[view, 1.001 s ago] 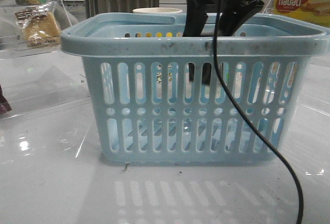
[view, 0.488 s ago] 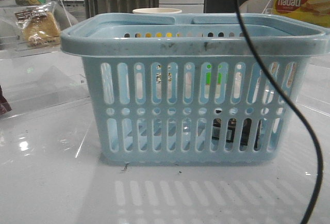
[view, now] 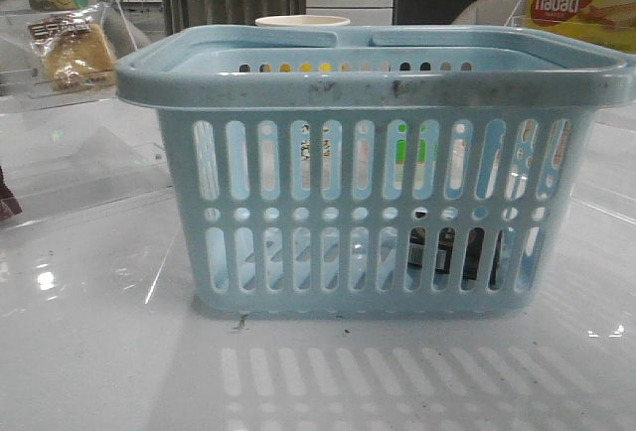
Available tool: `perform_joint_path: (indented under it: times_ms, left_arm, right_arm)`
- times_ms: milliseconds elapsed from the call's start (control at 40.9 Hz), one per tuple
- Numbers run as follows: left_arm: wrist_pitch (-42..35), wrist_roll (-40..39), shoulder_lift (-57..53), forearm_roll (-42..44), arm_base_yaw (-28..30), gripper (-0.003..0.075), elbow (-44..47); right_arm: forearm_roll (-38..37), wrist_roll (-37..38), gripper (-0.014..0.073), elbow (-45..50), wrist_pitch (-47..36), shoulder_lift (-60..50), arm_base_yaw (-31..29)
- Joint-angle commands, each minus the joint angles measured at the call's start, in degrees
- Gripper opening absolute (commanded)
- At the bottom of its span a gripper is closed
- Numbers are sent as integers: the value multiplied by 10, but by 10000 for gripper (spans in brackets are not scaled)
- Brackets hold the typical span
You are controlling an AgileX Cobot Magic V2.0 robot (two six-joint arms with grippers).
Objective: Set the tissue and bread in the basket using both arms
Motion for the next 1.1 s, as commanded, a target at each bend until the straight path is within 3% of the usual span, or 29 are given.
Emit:
perform_joint_path:
  times_ms: [0,220,611,855,1075]
  left_arm:
    - [-51,-6,64,-13,21,623,-60]
    - [-51,-6,214,-19,66,623,-166]
    - [-76,-6,441,-20,92,622,-347]
    - [-87,-6,528,-20,100,622,-422]
    - [-156,-6,566,-20,100,622,-438]
  right_arm:
    - [-6,-4,544,-10,-21,-17,-1]
    - [-6,-4,544,-10,9,-15,-1]
    - [-6,-4,544,-10,9,-15,-1]
    - [-6,-4,544,-10,9,-15,-1]
    - [-6,-4,544,-10,9,-15,-1]
